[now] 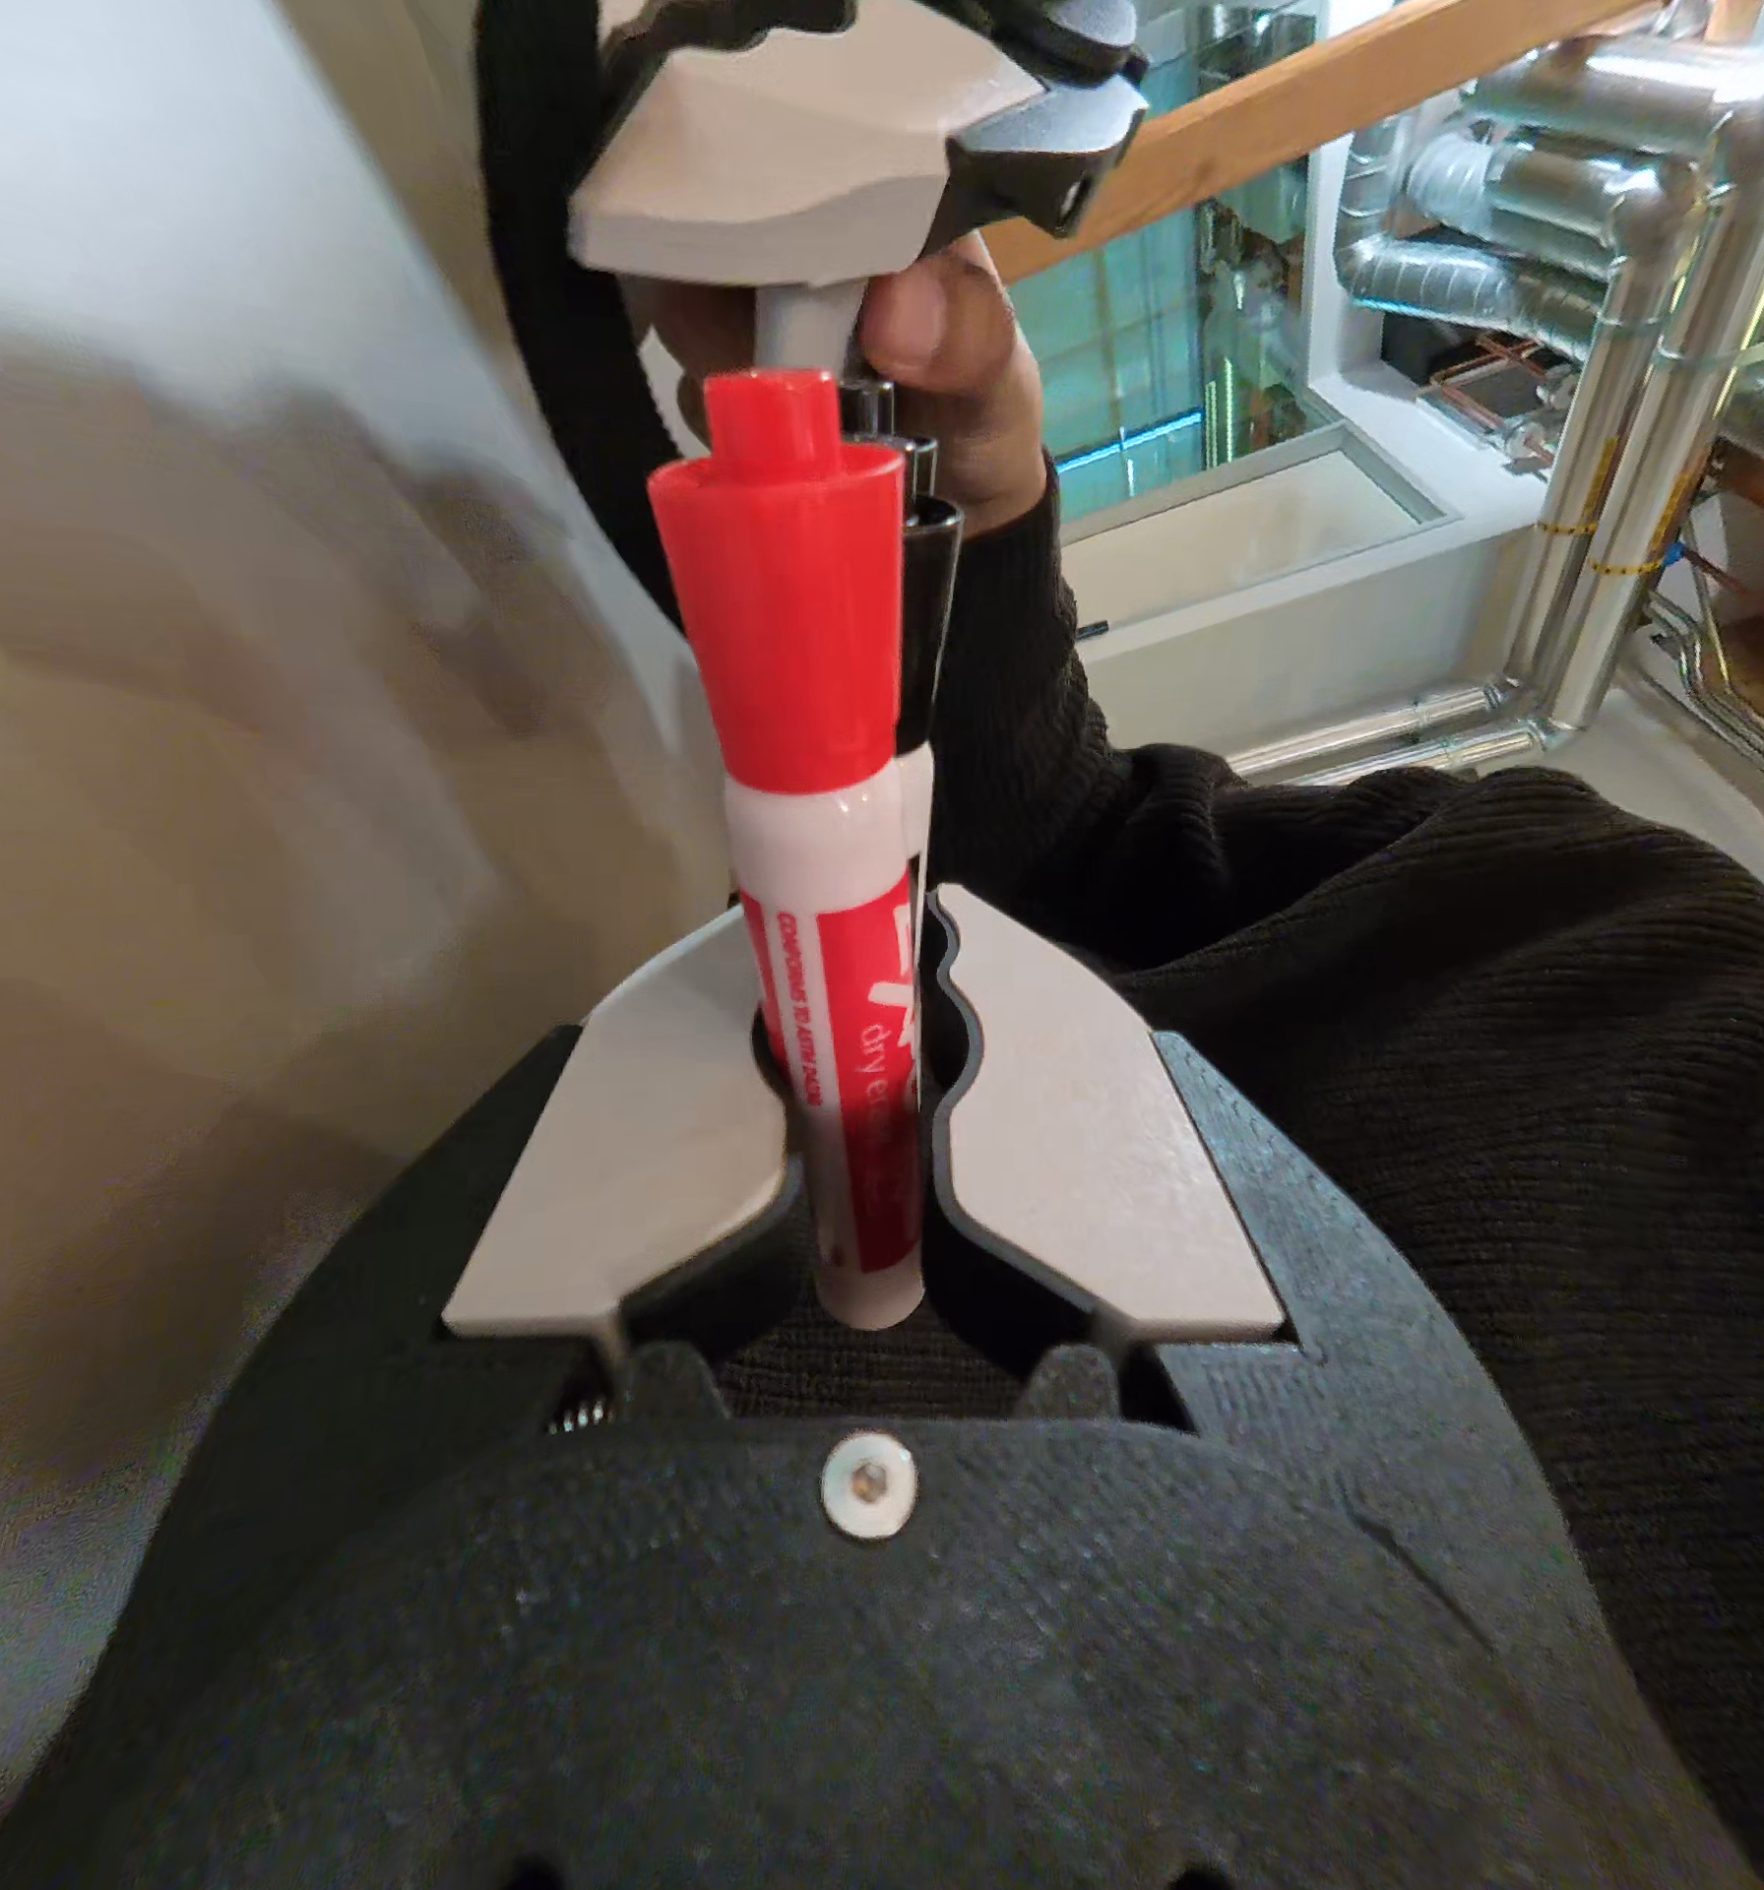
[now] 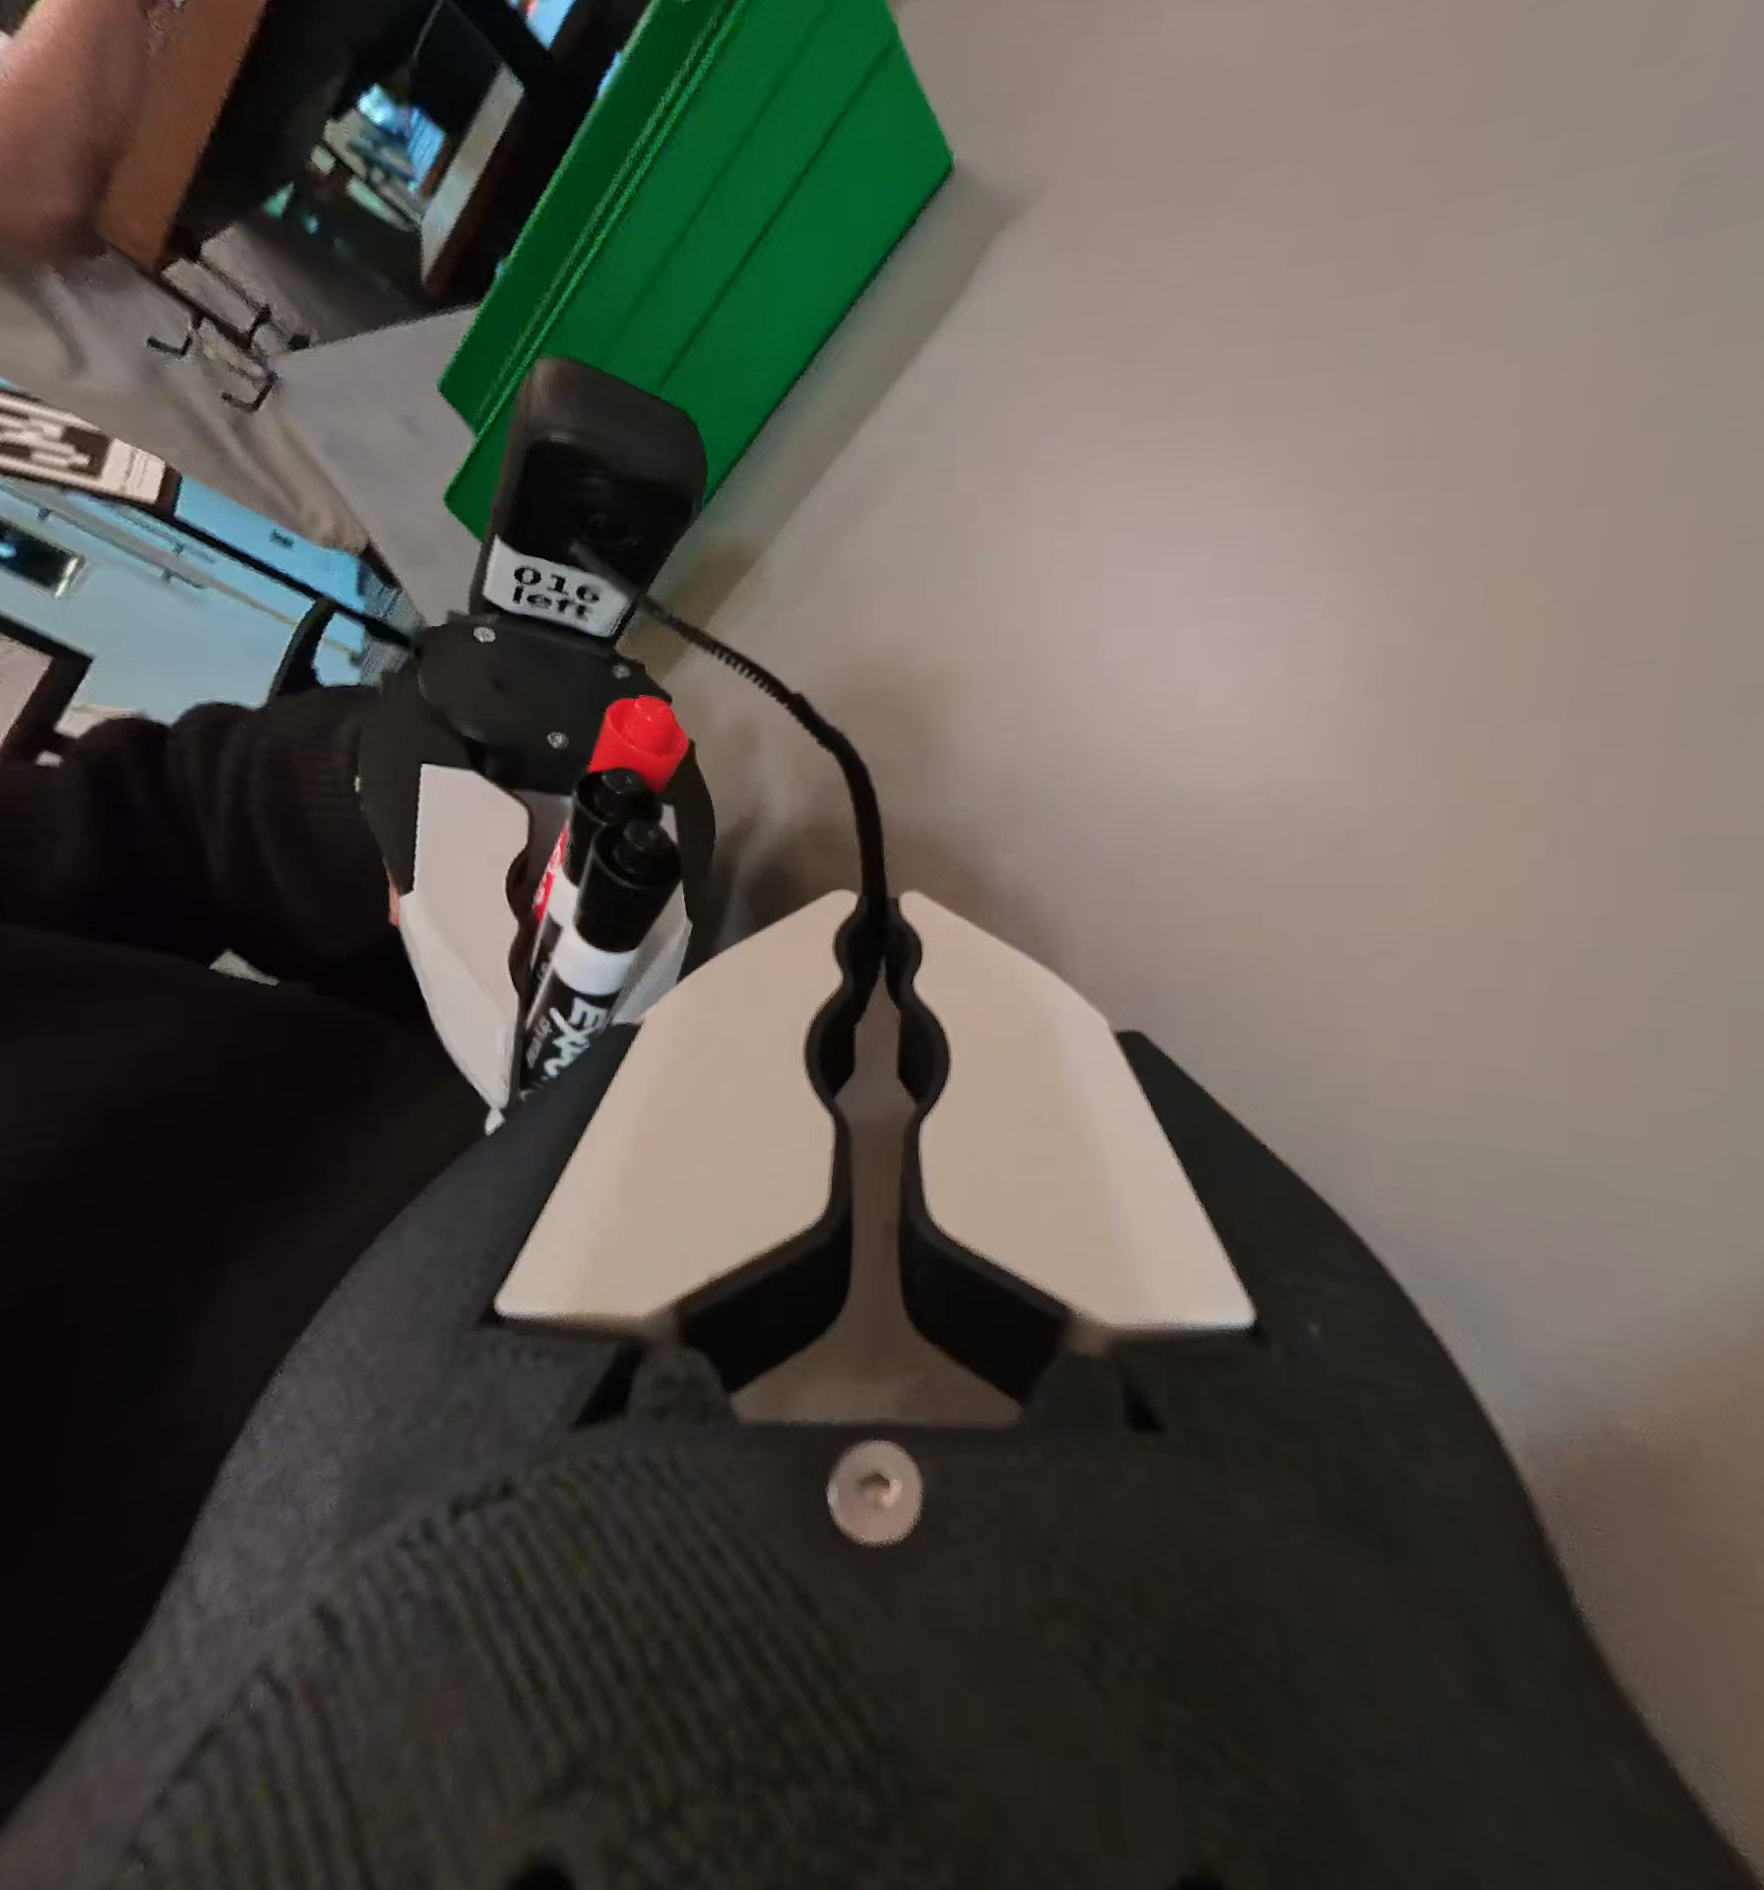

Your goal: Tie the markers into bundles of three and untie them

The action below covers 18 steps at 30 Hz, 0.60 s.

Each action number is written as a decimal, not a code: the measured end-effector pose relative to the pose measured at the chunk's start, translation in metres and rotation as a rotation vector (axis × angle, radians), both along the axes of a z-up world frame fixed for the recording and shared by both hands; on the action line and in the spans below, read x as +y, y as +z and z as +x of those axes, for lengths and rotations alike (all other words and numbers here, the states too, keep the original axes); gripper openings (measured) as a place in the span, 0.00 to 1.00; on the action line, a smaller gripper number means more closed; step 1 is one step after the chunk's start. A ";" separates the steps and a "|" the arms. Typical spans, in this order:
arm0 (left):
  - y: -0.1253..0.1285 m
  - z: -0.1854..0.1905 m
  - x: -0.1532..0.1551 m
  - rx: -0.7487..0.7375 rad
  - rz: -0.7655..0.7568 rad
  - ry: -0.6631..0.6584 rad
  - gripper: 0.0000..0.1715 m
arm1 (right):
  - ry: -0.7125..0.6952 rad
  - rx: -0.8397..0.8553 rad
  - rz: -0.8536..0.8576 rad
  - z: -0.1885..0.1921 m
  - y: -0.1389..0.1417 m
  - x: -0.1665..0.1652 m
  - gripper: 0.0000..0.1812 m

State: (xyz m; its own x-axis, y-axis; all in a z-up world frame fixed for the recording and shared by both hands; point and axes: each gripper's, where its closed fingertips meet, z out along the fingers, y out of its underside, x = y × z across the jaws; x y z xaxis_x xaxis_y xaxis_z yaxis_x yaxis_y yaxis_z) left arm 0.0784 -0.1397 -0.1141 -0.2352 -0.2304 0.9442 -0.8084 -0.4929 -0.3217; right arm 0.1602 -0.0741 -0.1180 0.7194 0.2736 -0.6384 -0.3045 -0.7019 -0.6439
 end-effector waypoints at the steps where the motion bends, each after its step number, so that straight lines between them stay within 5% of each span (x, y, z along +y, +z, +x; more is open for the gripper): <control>1: -0.002 0.000 -0.001 0.008 0.003 -0.006 0.11 | 0.025 -0.003 -0.015 -0.003 -0.007 0.000 0.01; 6: -0.004 -0.004 -0.002 0.013 -0.004 -0.024 0.11 | 0.116 0.054 -0.118 -0.031 -0.033 -0.001 0.01; 18: -0.007 -0.012 -0.010 0.040 -0.019 -0.066 0.11 | 0.285 0.092 -0.102 -0.059 -0.046 0.008 0.05</control>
